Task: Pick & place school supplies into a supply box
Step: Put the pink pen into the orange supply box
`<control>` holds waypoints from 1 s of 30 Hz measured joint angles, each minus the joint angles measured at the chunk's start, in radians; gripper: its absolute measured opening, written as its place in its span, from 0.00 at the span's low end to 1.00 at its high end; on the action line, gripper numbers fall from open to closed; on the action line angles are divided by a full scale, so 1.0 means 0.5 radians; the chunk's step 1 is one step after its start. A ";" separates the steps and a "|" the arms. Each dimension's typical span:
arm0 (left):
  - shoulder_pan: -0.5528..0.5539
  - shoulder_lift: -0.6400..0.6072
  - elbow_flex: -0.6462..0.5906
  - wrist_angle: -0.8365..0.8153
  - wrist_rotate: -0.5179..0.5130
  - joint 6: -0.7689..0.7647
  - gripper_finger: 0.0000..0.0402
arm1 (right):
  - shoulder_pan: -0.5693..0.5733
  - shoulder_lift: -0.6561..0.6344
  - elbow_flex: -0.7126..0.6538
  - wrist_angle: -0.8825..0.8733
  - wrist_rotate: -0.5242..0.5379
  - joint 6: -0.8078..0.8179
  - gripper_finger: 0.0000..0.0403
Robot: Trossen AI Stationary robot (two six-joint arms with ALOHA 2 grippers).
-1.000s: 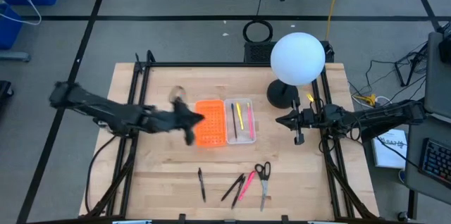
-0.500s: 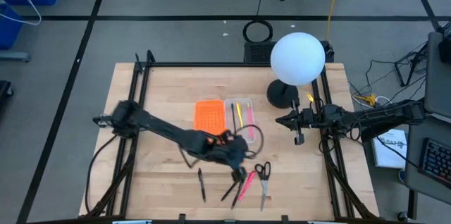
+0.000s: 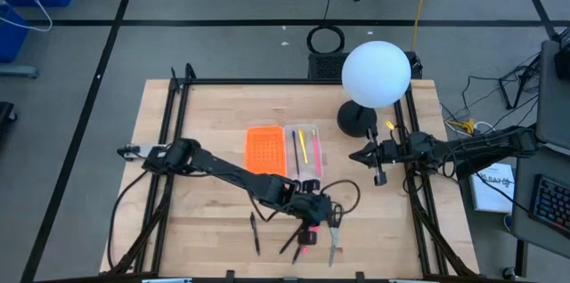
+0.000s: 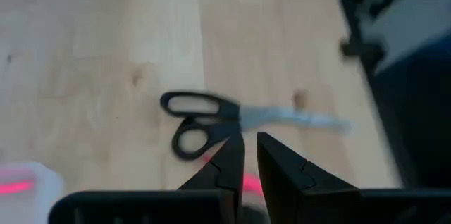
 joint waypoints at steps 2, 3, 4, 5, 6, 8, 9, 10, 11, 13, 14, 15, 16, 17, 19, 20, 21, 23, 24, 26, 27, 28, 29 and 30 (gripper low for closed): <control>-0.002 0.000 -0.001 -0.052 -0.037 0.181 0.12 | 0.000 -0.001 0.000 0.001 -0.082 0.001 0.00; -0.003 -0.003 -0.001 -0.076 -0.062 0.263 0.12 | 0.000 -0.003 0.000 0.000 -0.111 0.000 0.00; -0.003 -0.006 -0.001 -0.111 -0.085 0.346 0.12 | 0.000 -0.003 0.000 0.001 -0.147 0.001 0.00; -0.002 -0.006 -0.001 -0.150 -0.112 0.440 0.12 | 0.000 -0.004 0.000 0.001 -0.155 0.001 0.00; -0.006 -0.006 -0.001 -0.185 -0.125 0.546 0.12 | 0.000 -0.004 0.000 0.001 -0.159 0.001 0.00; -0.020 -0.002 -0.001 -0.265 -0.155 0.819 0.12 | 0.000 -0.004 0.000 0.000 -0.158 0.009 0.00; -0.029 0.013 -0.001 -0.271 -0.187 0.948 0.12 | 0.000 -0.004 0.000 0.000 -0.158 0.022 0.00; -0.043 0.023 -0.001 -0.262 -0.229 1.094 0.12 | 0.000 -0.004 0.000 0.000 -0.159 0.043 0.00; -0.052 0.031 -0.001 -0.269 -0.274 1.247 0.12 | 0.000 -0.004 0.000 0.000 -0.159 0.061 0.00; -0.066 0.036 -0.004 -0.267 -0.308 1.541 0.12 | 0.000 -0.005 0.000 0.001 -0.159 0.074 0.00; -0.066 0.032 -0.003 -0.256 -0.307 1.724 0.12 | 0.000 -0.008 0.000 0.001 -0.159 0.075 0.00; -0.064 0.027 -0.002 -0.252 -0.303 1.915 0.12 | 0.000 -0.010 0.000 0.008 -0.159 0.075 0.00; -0.062 0.024 -0.002 -0.253 -0.298 2.123 0.12 | 0.000 -0.011 0.000 0.025 -0.158 0.075 0.00; -0.061 0.024 -0.002 -0.252 -0.295 2.326 0.12 | 0.000 -0.012 0.000 0.030 -0.155 0.076 0.00; -0.061 0.028 -0.002 -0.254 -0.293 2.684 0.12 | 0.001 -0.012 0.000 0.029 -0.154 0.088 0.00; -0.057 0.041 -0.002 -0.243 -0.284 2.822 0.12 | 0.001 -0.011 0.000 0.028 -0.154 0.100 0.00; -0.046 0.052 -0.002 -0.199 -0.269 2.927 0.12 | 0.001 -0.011 0.000 0.026 -0.152 0.115 0.00; -0.025 0.067 -0.002 -0.157 -0.245 3.072 0.12 | 0.001 -0.011 0.000 0.018 -0.152 0.146 0.00; -0.008 0.083 -0.002 -0.147 -0.222 3.141 0.12 | 0.002 -0.011 0.000 0.017 -0.151 0.167 0.00; 0.010 0.115 -0.002 -0.065 -0.233 3.253 0.12 | 0.002 -0.011 0.000 0.014 -0.151 0.216 0.00; 0.017 0.136 -0.002 -0.047 -0.246 3.289 0.12 | 0.002 -0.010 0.000 0.013 -0.151 0.231 0.00; 0.018 0.153 -0.002 -0.029 -0.246 3.310 0.12 | 0.003 -0.006 0.000 0.011 -0.151 0.239 0.00; 0.013 0.165 -0.003 0.005 -0.242 3.332 0.12 | 0.003 -0.008 0.000 -0.005 -0.151 0.247 0.00; 0.006 0.175 -0.003 0.025 -0.231 3.358 0.12 | 0.003 -0.009 0.000 -0.015 -0.151 0.258 0.00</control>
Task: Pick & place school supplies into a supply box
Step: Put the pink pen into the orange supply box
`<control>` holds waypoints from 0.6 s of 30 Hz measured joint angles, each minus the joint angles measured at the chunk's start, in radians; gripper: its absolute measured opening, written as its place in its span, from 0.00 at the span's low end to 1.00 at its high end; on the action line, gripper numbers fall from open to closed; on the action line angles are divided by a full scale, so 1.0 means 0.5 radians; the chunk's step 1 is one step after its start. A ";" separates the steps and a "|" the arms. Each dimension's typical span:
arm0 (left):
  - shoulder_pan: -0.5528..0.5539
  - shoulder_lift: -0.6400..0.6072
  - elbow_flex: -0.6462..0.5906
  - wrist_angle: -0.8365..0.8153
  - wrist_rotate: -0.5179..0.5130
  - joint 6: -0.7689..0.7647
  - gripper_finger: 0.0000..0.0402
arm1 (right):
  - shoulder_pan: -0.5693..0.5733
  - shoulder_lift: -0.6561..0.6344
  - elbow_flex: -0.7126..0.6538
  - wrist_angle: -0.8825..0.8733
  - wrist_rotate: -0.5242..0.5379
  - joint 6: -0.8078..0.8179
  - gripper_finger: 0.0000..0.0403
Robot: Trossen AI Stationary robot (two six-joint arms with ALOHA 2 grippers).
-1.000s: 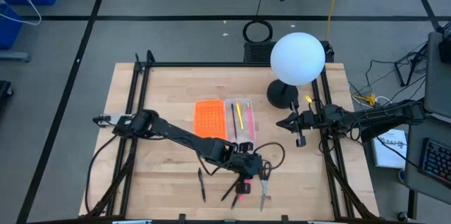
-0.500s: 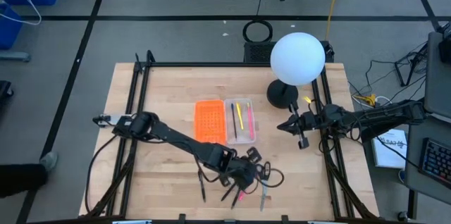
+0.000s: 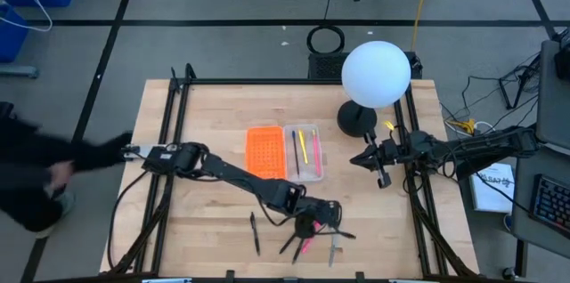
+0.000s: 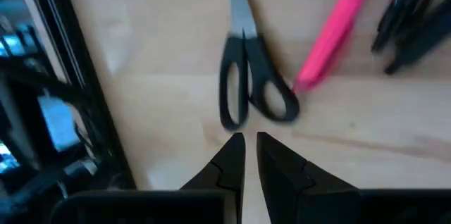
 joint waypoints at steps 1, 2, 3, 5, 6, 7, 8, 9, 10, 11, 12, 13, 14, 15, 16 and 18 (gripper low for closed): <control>-0.005 0.010 0.000 0.017 0.002 0.025 0.12 | 0.001 0.003 0.000 -0.002 0.000 0.006 0.00; -0.016 0.013 0.000 0.043 -0.004 0.035 0.12 | 0.000 0.003 0.000 -0.014 0.000 0.006 0.00; -0.024 0.015 0.000 0.070 0.002 0.034 0.12 | 0.000 0.002 0.000 -0.023 0.000 0.004 0.00; -0.032 0.015 0.000 0.074 0.099 0.026 0.12 | 0.000 0.000 0.000 -0.001 0.001 0.000 0.00; -0.037 0.015 0.000 0.072 0.149 0.030 0.14 | 0.000 -0.002 0.000 0.000 0.001 -0.002 0.00; -0.042 0.015 0.000 0.063 0.168 0.039 0.16 | 0.000 -0.003 0.000 0.002 0.001 -0.014 0.00; -0.052 0.015 0.000 0.038 0.164 0.040 0.18 | 0.000 -0.002 0.000 0.009 0.001 -0.031 0.00; -0.059 0.015 0.000 0.013 0.151 0.039 0.22 | 0.000 -0.002 0.000 0.014 0.001 -0.040 0.00; -0.068 0.015 0.000 -0.008 0.149 0.041 0.25 | 0.000 -0.002 0.000 0.014 0.001 -0.043 0.00; -0.074 0.015 0.000 -0.040 0.167 0.045 0.29 | 0.000 -0.002 0.000 0.014 0.001 -0.046 0.00; -0.080 0.014 0.000 -0.081 0.185 0.057 0.34 | 0.000 -0.002 0.000 0.016 0.001 -0.052 0.00; -0.086 0.014 0.000 -0.114 0.186 0.078 0.38 | 0.000 -0.002 0.000 0.016 0.001 -0.058 0.00; -0.091 0.015 0.000 -0.124 0.184 0.108 0.43 | 0.000 -0.002 0.000 0.016 0.001 -0.061 0.00; -0.096 0.015 0.000 -0.132 0.177 0.167 0.47 | 0.000 -0.002 0.000 0.023 0.001 -0.061 0.00; -0.097 0.015 0.000 -0.142 0.174 0.245 0.50 | 0.001 -0.002 0.000 0.032 0.001 -0.061 0.00; -0.096 0.014 0.000 -0.129 0.194 0.398 0.55 | 0.001 -0.002 0.000 0.032 0.001 -0.048 0.00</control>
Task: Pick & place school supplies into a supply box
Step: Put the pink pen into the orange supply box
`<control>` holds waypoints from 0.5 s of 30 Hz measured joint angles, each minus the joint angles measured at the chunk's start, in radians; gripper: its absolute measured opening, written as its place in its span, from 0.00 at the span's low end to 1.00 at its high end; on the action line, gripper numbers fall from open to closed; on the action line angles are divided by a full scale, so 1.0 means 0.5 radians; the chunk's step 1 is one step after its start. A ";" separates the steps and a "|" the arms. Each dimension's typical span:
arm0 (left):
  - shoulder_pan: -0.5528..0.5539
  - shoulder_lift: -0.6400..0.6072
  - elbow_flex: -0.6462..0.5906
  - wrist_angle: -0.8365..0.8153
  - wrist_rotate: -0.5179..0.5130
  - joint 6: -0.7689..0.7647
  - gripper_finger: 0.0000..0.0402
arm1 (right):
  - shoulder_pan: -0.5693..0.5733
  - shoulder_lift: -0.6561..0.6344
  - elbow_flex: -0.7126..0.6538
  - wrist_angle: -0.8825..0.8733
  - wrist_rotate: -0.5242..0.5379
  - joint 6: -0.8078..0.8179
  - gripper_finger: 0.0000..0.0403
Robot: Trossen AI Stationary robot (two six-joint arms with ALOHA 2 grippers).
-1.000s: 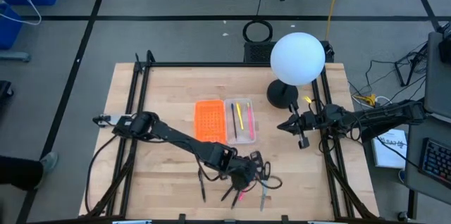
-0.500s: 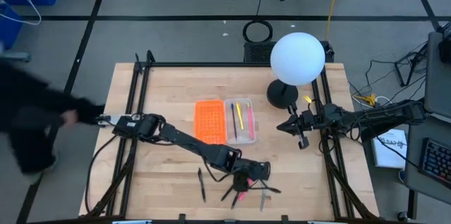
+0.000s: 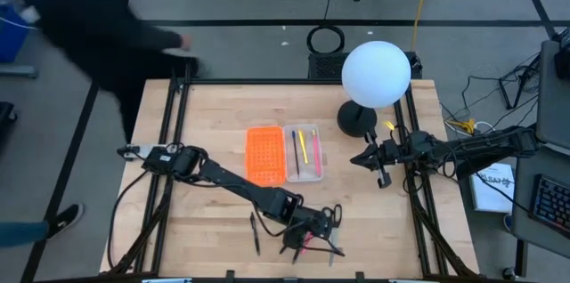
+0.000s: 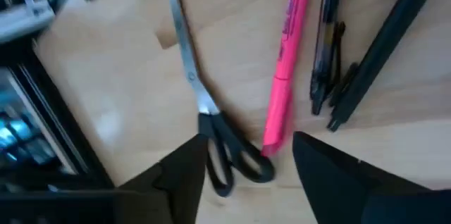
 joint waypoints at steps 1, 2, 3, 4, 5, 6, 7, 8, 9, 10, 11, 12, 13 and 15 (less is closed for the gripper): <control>0.000 0.000 0.000 0.021 0.004 0.047 0.57 | 0.000 0.000 0.000 0.000 0.000 0.005 0.00; 0.002 0.000 -0.001 0.054 0.005 0.063 0.57 | 0.000 0.000 0.000 -0.001 0.000 0.008 0.00; 0.005 0.011 -0.001 0.101 0.019 0.063 0.57 | 0.000 0.001 0.000 -0.003 0.000 0.010 0.00; 0.016 0.025 0.001 0.159 0.031 0.063 0.57 | 0.000 0.001 0.000 -0.003 0.000 0.022 0.00; 0.020 0.033 0.001 0.182 0.030 0.063 0.57 | 0.000 0.001 0.000 -0.005 0.000 0.040 0.00; 0.024 0.040 0.000 0.172 0.034 0.069 0.56 | 0.000 0.001 0.000 -0.011 0.000 0.055 0.00; 0.026 0.059 -0.001 0.162 0.051 0.081 0.54 | 0.000 0.001 0.000 -0.016 -0.005 0.063 0.00; 0.029 0.081 0.005 0.195 0.069 0.089 0.53 | 0.000 0.000 0.000 -0.030 -0.026 0.071 0.00; 0.031 0.099 0.021 0.208 0.069 0.089 0.52 | 0.000 0.000 0.000 -0.049 -0.050 0.077 0.00; 0.035 0.118 0.040 0.197 0.069 0.073 0.50 | 0.000 0.004 0.000 -0.052 -0.067 0.077 0.00; 0.040 0.134 0.061 0.185 0.076 0.067 0.49 | 0.001 0.008 0.000 -0.055 -0.092 0.077 0.00; 0.050 0.147 0.081 0.191 0.084 0.069 0.48 | 0.001 0.008 0.000 -0.064 -0.100 0.078 0.00; 0.059 0.161 0.101 0.194 0.110 0.070 0.47 | 0.001 0.011 0.000 -0.065 -0.103 0.078 0.00; 0.080 0.167 0.119 0.152 0.120 0.059 0.45 | 0.001 0.014 0.000 -0.066 -0.102 0.078 0.00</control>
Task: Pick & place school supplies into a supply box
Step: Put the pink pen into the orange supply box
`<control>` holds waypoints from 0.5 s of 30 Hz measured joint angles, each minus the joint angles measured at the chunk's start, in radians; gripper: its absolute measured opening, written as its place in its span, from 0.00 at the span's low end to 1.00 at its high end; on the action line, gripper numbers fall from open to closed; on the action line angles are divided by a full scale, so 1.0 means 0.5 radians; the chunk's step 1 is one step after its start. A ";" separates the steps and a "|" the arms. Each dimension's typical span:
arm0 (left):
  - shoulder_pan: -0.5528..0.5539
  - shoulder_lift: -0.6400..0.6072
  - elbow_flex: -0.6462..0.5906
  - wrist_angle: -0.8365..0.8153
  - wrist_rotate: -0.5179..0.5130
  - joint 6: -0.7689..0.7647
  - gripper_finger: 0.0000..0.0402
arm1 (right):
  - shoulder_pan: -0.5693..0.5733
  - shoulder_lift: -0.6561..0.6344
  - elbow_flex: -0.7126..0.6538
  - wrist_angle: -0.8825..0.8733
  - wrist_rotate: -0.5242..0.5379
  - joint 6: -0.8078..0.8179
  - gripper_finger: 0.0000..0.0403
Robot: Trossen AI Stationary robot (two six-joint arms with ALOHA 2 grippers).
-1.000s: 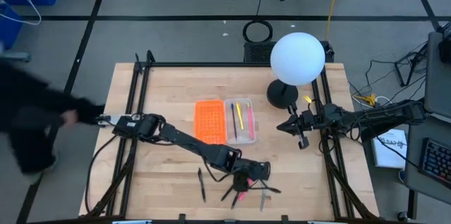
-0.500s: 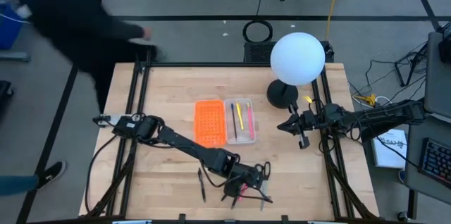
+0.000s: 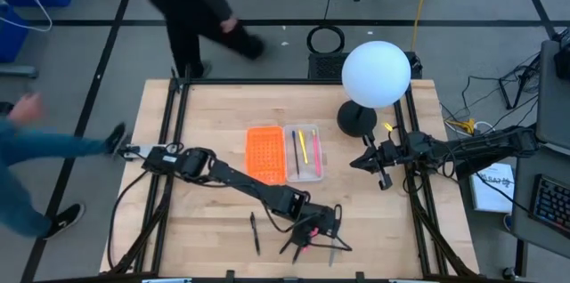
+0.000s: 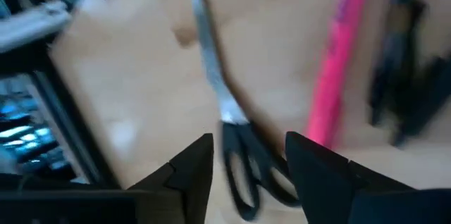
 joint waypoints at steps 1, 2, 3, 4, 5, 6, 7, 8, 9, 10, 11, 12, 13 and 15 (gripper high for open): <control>0.010 0.000 0.000 -0.023 0.006 -0.003 0.44 | 0.000 0.000 0.000 -0.003 0.000 0.000 0.00; 0.020 0.000 -0.003 -0.027 0.017 -0.005 0.43 | 0.000 0.000 0.000 -0.003 0.000 0.000 0.00; 0.028 0.000 -0.003 -0.049 0.023 -0.005 0.43 | 0.000 -0.001 0.000 -0.006 0.000 0.000 0.00; 0.032 0.000 -0.004 -0.075 0.021 -0.007 0.43 | 0.000 -0.001 0.000 -0.015 -0.001 0.000 0.00; 0.035 0.000 -0.004 -0.088 0.024 -0.020 0.43 | 0.000 0.000 0.000 -0.023 -0.001 0.000 0.00; 0.036 0.000 -0.004 -0.108 0.032 -0.021 0.43 | 0.000 0.000 0.000 -0.027 -0.001 0.000 0.00; 0.036 0.000 -0.004 -0.140 0.049 -0.020 0.42 | 0.000 0.000 0.000 -0.027 -0.001 0.000 0.00; 0.036 0.000 -0.004 -0.170 0.075 -0.021 0.42 | 0.000 -0.001 0.000 -0.027 -0.001 0.000 0.00; 0.036 0.011 -0.004 -0.182 0.102 -0.020 0.42 | 0.000 -0.001 0.000 -0.027 -0.001 0.000 0.00; 0.036 0.024 -0.004 -0.177 0.120 -0.013 0.42 | 0.000 -0.001 0.000 -0.027 -0.001 0.003 0.00; 0.035 0.033 -0.004 -0.180 0.120 0.000 0.42 | 0.000 0.000 0.000 -0.027 -0.001 0.008 0.00; 0.035 0.039 -0.008 -0.189 0.121 0.007 0.42 | 0.000 0.000 0.000 -0.028 -0.001 0.008 0.00; 0.035 0.046 -0.009 -0.189 0.121 0.026 0.42 | 0.000 0.000 0.000 -0.027 -0.001 0.007 0.00; 0.033 0.065 -0.007 -0.120 0.120 0.057 0.42 | 0.000 0.000 0.000 -0.029 -0.001 0.009 0.00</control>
